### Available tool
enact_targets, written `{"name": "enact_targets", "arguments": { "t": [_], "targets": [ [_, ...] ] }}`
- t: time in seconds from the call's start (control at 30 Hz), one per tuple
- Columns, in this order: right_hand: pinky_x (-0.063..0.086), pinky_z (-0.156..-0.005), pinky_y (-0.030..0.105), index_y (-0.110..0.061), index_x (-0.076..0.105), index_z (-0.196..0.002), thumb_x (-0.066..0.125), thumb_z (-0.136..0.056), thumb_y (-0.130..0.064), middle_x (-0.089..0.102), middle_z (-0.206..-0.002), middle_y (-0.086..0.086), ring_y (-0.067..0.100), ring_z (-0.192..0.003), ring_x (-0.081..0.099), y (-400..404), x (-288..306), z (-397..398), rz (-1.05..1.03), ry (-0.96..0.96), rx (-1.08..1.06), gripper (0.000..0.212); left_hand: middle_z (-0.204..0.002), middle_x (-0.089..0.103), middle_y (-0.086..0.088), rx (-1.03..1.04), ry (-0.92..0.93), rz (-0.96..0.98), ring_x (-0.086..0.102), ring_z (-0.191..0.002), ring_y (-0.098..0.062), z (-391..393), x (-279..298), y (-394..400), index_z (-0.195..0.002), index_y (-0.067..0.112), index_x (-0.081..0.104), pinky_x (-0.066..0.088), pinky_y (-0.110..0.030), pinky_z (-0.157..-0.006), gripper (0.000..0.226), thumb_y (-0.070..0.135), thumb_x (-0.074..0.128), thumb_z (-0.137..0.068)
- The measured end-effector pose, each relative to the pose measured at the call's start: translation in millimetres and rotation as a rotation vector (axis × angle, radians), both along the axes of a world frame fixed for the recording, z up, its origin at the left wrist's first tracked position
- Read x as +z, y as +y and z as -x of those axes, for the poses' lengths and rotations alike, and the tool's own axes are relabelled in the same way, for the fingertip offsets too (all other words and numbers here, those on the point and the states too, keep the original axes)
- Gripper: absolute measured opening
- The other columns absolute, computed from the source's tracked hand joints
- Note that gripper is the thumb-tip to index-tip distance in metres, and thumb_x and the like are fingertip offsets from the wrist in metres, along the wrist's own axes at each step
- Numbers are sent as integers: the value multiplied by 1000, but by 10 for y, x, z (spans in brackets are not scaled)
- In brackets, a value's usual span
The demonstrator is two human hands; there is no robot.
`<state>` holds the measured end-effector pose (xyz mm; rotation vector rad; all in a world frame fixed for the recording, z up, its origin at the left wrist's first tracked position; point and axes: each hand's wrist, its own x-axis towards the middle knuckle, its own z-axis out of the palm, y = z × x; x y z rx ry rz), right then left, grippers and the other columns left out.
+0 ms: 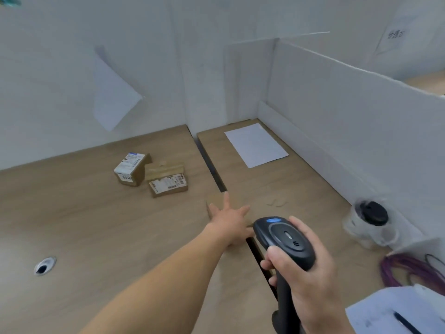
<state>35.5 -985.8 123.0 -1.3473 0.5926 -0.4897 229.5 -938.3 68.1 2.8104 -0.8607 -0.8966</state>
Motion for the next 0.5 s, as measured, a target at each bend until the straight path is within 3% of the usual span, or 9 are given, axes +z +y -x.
{"name": "enact_targets", "arguments": {
  "t": [0.07,0.17,0.23,0.3,0.37,0.5],
  "targets": [
    [55,-63,42,-37,60,-126,83,-76,-6,76,-91,15,51,-75,66,-137,-109,-81,-23,15,20,63,-166,-15,-20,-1,20,-60,-20,-148,-50,-93,-153,-133,-161,34,15,5,-65,-119,73,58,46,-99],
    [54,-65,43,-41,60,-124,89,-75,-11,75,-93,16,46,-72,67,-278,-176,-166,-49,23,33,64,-168,-1,-19,26,35,-122,-25,-146,-51,-253,-532,-248,-156,39,23,-3,-74,-114,76,71,38,-89],
    [55,-65,43,-39,58,-127,87,-76,-11,75,-90,17,44,-72,67,-364,-177,-217,-62,33,46,65,-167,-11,-18,78,55,-124,-26,-144,-55,-281,-651,-315,-155,45,23,-2,-74,-113,72,71,41,-90],
    [56,-62,40,-37,57,-131,90,-68,-27,76,-93,14,45,-79,69,-411,-149,-266,-61,45,61,72,-166,-20,-16,110,71,-112,-24,-144,-57,-285,-638,-373,-156,45,21,2,-74,-114,68,64,44,-95],
    [56,-57,34,-36,58,-130,84,-55,-43,77,-99,9,43,-86,71,-421,-133,-305,-60,43,63,79,-166,-15,-14,129,55,-82,-25,-143,-59,-301,-655,-406,-154,45,23,8,-78,-112,66,61,48,-95],
    [55,-53,31,-35,58,-126,80,-53,-44,77,-96,9,43,-87,71,-385,-152,-318,-65,29,69,77,-164,-4,-6,215,2,-8,-19,-145,-56,-172,-775,-281,-145,39,32,30,-77,-104,56,45,57,-95]
  ]
}}
